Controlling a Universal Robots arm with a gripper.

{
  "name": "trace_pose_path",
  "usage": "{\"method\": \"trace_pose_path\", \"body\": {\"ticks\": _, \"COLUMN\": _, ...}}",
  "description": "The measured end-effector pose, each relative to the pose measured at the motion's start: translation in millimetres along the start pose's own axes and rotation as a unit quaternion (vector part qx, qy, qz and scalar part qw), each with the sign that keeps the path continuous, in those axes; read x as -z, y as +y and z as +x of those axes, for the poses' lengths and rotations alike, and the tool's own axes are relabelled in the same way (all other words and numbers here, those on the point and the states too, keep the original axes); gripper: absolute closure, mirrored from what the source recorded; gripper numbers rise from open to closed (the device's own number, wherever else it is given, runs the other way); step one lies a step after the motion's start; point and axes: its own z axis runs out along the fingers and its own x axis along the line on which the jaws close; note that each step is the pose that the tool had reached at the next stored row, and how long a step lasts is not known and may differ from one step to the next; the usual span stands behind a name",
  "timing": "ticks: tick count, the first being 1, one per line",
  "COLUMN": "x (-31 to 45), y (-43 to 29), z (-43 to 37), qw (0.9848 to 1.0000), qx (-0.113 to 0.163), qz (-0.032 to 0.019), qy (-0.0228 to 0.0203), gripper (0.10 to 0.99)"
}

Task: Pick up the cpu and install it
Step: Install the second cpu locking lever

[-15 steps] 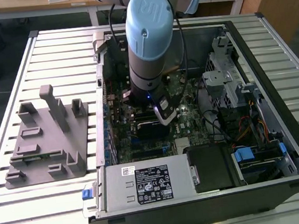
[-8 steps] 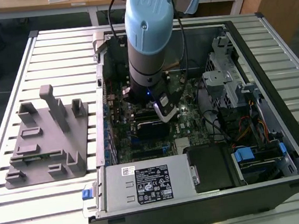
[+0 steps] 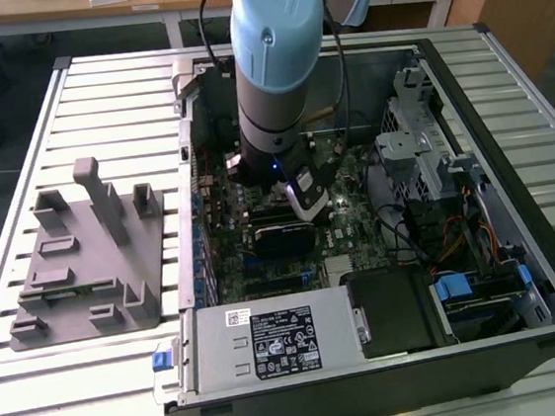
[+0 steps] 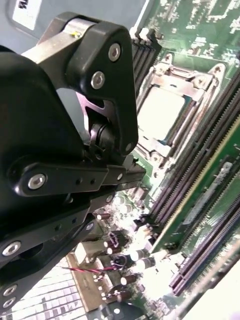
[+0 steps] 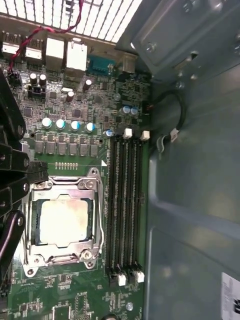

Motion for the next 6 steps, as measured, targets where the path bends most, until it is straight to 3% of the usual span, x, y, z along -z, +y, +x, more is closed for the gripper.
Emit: {"method": "trace_pose_path", "body": {"ticks": 6, "x": 6.3, "y": 2.5, "z": 0.2, "qw": 1.0000, "qx": 0.000, "qz": -0.0064, "qy": -0.0002, "gripper": 0.973}}
